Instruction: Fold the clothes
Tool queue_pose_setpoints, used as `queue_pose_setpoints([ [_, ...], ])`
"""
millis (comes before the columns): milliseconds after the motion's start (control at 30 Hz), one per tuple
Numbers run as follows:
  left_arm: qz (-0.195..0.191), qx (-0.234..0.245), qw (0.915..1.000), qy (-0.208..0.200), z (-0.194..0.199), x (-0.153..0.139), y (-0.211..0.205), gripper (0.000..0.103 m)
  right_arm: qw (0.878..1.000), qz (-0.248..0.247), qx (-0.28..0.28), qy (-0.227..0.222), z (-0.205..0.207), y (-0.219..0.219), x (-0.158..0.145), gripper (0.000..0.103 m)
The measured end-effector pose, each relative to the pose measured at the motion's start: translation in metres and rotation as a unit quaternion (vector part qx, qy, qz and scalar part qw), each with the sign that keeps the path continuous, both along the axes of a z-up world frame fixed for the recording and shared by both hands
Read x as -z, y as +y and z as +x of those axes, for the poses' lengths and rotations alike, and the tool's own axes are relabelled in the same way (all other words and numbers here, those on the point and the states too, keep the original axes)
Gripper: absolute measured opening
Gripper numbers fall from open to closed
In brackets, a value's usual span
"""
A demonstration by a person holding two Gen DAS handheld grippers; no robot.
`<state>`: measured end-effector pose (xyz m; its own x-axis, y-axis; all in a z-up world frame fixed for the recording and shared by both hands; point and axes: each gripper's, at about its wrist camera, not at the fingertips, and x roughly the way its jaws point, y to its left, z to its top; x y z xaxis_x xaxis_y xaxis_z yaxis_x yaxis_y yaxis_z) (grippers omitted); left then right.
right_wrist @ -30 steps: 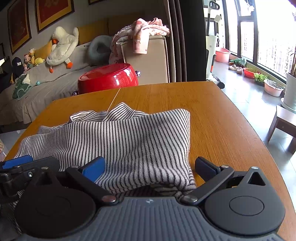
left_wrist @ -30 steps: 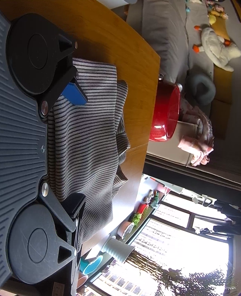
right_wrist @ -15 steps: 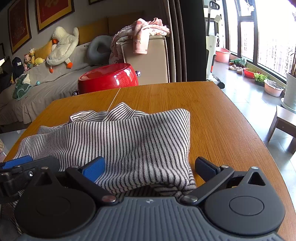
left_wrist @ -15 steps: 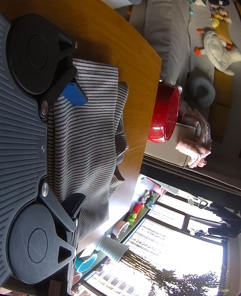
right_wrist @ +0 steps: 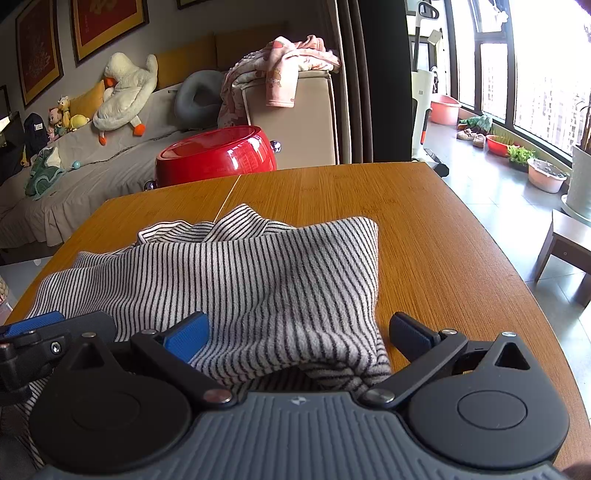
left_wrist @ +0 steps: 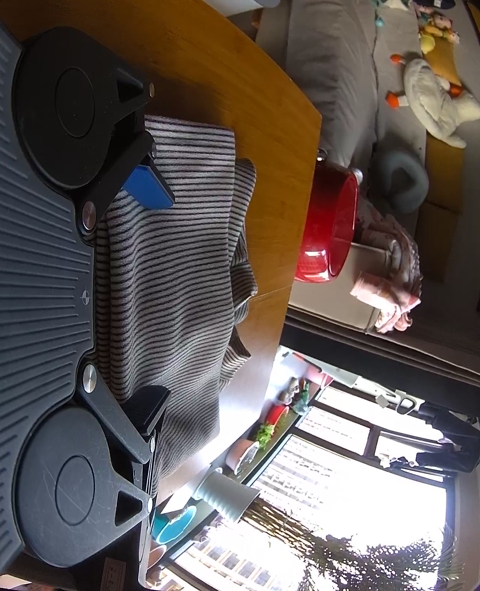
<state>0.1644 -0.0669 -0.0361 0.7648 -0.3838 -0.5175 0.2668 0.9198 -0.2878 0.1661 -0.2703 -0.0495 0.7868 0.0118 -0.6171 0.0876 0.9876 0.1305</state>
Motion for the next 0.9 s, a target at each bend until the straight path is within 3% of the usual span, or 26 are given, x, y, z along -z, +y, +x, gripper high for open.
queue_pose_setpoints([
  [300,0.008,0.004,1.0000,0.001,-0.001,0.000,-0.004,0.103,1.000,-0.002,0.002,0.000,-0.002,-0.001,0.003,0.103],
  [533,0.008,0.043,0.9991,0.001,-0.006,0.001,-0.025,0.103,0.999,-0.003,0.040,-0.001,-0.025,-0.016,0.004,0.103],
  [700,0.017,0.035,0.9992,-0.002,-0.008,0.001,-0.031,0.103,0.998,0.024,0.047,-0.014,-0.036,-0.031,0.004,0.103],
  [900,0.014,0.029,0.9995,-0.002,-0.008,0.000,-0.028,0.103,0.999,-0.004,0.047,-0.002,-0.032,-0.022,0.005,0.103],
])
